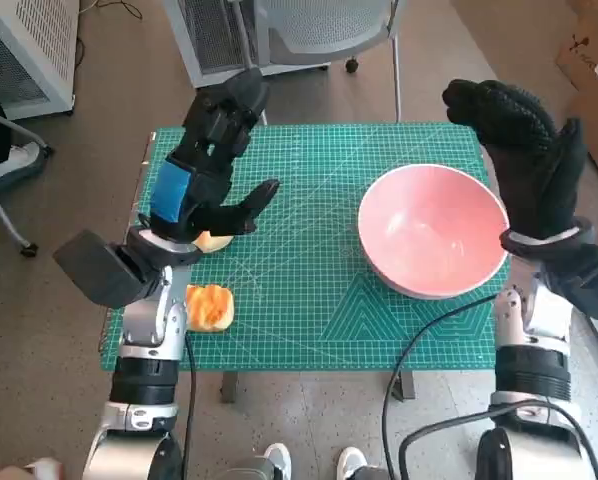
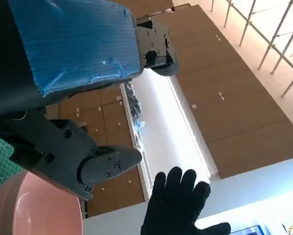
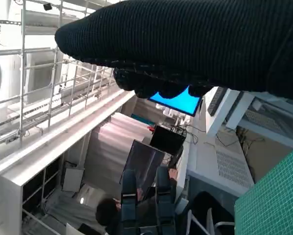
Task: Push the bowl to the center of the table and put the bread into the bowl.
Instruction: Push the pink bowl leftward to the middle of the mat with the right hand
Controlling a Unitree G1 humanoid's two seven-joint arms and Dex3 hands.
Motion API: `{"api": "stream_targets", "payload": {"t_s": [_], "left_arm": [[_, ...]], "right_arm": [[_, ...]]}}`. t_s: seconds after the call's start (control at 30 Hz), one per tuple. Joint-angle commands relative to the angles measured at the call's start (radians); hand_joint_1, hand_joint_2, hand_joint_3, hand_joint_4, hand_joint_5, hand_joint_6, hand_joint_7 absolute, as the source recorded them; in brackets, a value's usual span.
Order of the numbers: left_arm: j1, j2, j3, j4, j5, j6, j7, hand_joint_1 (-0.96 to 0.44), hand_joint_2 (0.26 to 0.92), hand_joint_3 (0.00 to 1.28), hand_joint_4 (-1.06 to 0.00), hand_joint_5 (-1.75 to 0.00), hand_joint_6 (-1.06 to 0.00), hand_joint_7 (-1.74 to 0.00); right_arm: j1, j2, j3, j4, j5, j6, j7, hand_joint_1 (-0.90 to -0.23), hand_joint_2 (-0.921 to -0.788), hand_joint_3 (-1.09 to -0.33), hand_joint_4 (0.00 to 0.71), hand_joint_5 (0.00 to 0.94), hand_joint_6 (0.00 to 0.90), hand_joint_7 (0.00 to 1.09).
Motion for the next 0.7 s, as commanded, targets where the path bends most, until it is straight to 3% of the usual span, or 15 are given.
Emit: {"api": "stream_targets", "payload": {"t_s": [0.03, 0.43, 0.7], "left_arm": [[-0.002, -0.005, 0.002, -0.008, -0.013, -0.001, -0.003, -0.19, 0.58, 0.76, 0.0, -0.22, 0.0, -0.58], [-0.005, -0.007, -0.001, 0.002, -0.007, -0.009, -0.002, -0.19, 0.578, 0.76, 0.0, -0.22, 0.0, -0.59], [-0.012, -0.007, 0.0, 0.017, -0.006, -0.014, -0.003, -0.19, 0.577, 0.76, 0.0, -0.22, 0.0, -0.58]], "right_arm": [[0.02, -0.007, -0.004, 0.018, 0.003, 0.011, 0.004, -0.654, -0.921, -0.622, 0.261, 0.001, 0.415, 0.0], [0.013, -0.023, -0.014, 0.052, 0.005, 0.008, 0.012, -0.652, -0.921, -0.626, 0.256, 0.0, 0.402, 0.0], [-0.015, -0.061, -0.046, 0.134, 0.013, 0.005, 0.022, -0.642, -0.921, -0.633, 0.237, 0.0, 0.395, 0.0]]}}
